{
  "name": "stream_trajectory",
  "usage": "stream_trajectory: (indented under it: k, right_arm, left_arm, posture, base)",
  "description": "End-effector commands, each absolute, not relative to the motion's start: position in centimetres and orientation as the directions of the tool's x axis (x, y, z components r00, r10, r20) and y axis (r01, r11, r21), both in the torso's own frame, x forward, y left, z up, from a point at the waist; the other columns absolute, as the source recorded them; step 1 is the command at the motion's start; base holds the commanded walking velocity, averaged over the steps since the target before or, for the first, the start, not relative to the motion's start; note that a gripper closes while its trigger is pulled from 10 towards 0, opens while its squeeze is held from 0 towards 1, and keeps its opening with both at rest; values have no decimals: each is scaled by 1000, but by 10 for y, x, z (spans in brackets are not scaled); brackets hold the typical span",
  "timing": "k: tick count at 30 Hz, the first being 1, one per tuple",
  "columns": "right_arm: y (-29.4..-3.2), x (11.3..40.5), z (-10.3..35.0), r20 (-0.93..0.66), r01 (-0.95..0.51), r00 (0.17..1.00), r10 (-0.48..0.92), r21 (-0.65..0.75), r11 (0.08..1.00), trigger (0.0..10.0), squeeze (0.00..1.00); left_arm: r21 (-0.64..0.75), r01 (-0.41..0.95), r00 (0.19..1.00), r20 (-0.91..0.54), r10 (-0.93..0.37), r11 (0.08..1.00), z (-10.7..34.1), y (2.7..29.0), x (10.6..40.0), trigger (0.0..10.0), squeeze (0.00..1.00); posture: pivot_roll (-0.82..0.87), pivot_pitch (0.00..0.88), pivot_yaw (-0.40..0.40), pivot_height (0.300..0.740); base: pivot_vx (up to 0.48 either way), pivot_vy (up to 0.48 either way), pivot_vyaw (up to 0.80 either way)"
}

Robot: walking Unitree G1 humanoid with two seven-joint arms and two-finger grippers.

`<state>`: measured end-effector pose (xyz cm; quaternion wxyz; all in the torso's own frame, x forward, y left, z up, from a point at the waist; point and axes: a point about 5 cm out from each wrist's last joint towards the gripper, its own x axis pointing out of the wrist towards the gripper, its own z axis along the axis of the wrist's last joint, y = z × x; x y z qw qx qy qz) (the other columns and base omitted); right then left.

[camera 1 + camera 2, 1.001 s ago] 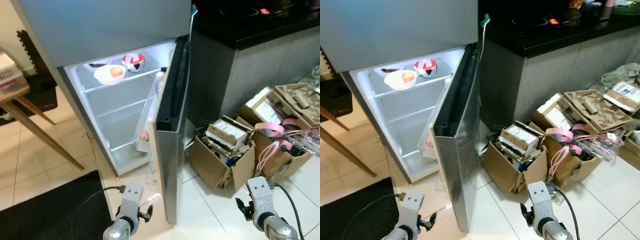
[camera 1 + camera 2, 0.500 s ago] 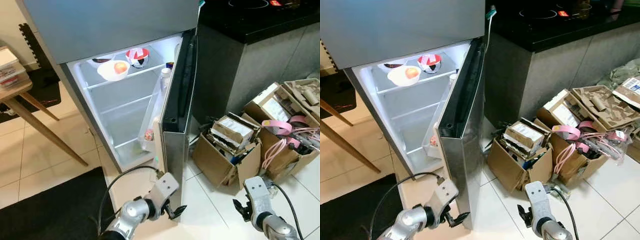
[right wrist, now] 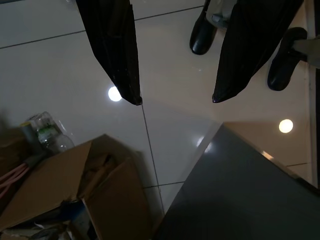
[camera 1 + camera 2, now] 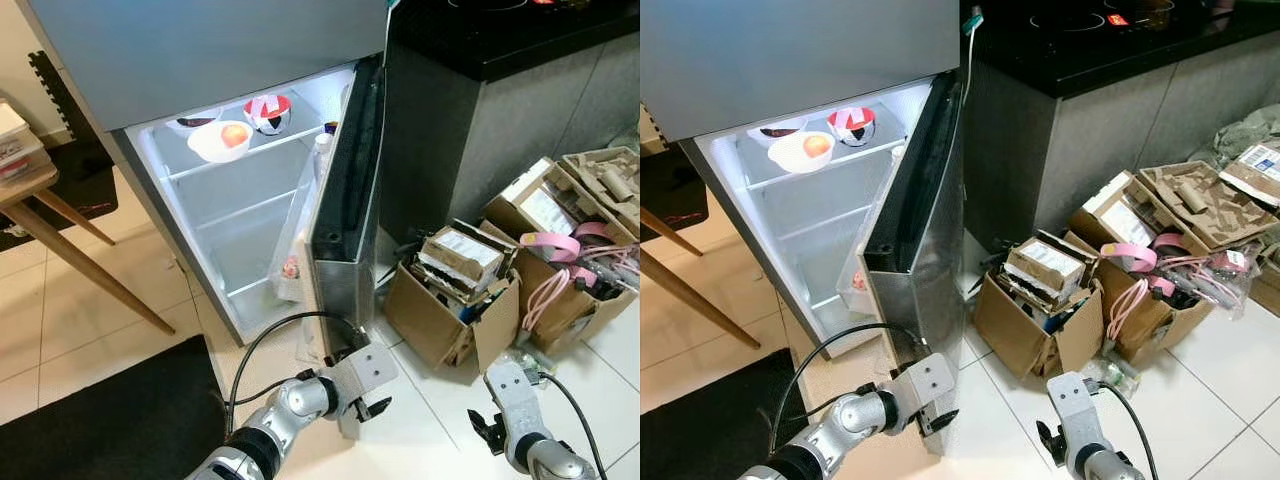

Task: Restocking fridge

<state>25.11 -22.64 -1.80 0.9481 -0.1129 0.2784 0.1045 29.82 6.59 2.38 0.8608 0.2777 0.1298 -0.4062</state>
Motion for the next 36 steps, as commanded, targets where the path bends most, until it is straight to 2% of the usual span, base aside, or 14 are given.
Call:
stream_trajectory:
  k: [1,3,5,8,9,10,11,12,13,20,28,31,32,36]
  right_arm:
    - [-225,246,-22,-561,-262,816,136,-151,953,10000,0]
    - [-223,247,-21,-558,-269,817,144,-147,952,10000,0]
    - [-222,248,-21,-557,-270,817,147,-146,952,10000,0]
    - [-217,250,-20,-550,-283,819,165,-137,949,10000,0]
    - [-217,250,-20,-550,-283,819,165,-137,949,10000,0]
    - [-215,250,-20,-546,-289,820,174,-132,948,10000,0]
    - [-215,250,-20,-545,-291,820,177,-129,948,10000,0]
    - [-215,250,-20,-545,-291,820,177,-129,948,10000,0]
    - [-214,250,-20,-546,-294,818,182,-125,948,10000,0]
    - [-213,247,-23,-557,-304,809,189,-121,945,10000,0]
    - [-209,250,-23,-556,-308,808,195,-117,944,10000,0]
    - [-209,250,-22,-551,-298,813,187,-119,947,10000,0]
    - [-209,250,-22,-551,-298,813,187,-119,947,10000,0]
    - [-216,249,-22,-538,-222,837,103,-163,961,10000,0]
  left_arm:
    - [457,623,781,-403,-477,634,36,95,319,10000,0]
    - [514,477,870,-393,-298,713,35,125,325,10000,0]
    - [530,433,889,-386,-247,729,35,133,326,10000,0]
    - [594,161,934,-351,73,788,34,192,325,10000,0]
    - [594,161,934,-351,73,788,34,192,325,10000,0]
    - [642,-29,897,-322,303,766,34,240,315,10000,0]
    - [659,-131,854,-304,422,741,35,268,305,10000,0]
    - [659,-131,854,-304,422,741,35,268,305,10000,0]
    - [675,-278,761,-279,585,683,38,311,284,10000,0]
    - [666,-462,587,-266,765,586,39,366,243,10000,0]
    - [612,-456,569,-358,741,646,15,349,233,10000,0]
    - [374,-392,656,-527,540,841,-9,304,242,10000,0]
    - [374,-392,656,-527,540,841,-9,304,242,10000,0]
    - [137,-176,750,-623,223,975,-30,242,249,10000,0]
  posture:
    - [-126,142,70,730]
    - [-119,142,63,730]
    - [-119,142,63,730]
    - [-117,142,60,730]
    - [-117,142,60,730]
    - [-116,142,59,730]
    - [-113,143,57,730]
    - [-113,143,57,730]
    - [-108,142,54,730]
    - [-94,140,46,730]
    - [-93,140,50,730]
    - [-96,139,61,730]
    - [-96,139,61,730]
    - [-96,135,63,730]
  base:
    - [0,0,0]
    - [0,0,0]
    - [0,0,0]
    - [0,0,0]
    - [0,0,0]
    - [0,0,0]
    - [0,0,0]
    - [0,0,0]
    - [0,0,0]
    - [0,0,0]
    - [0,0,0]
    - [0,0,0]
    - [0,0,0]
    - [0,0,0]
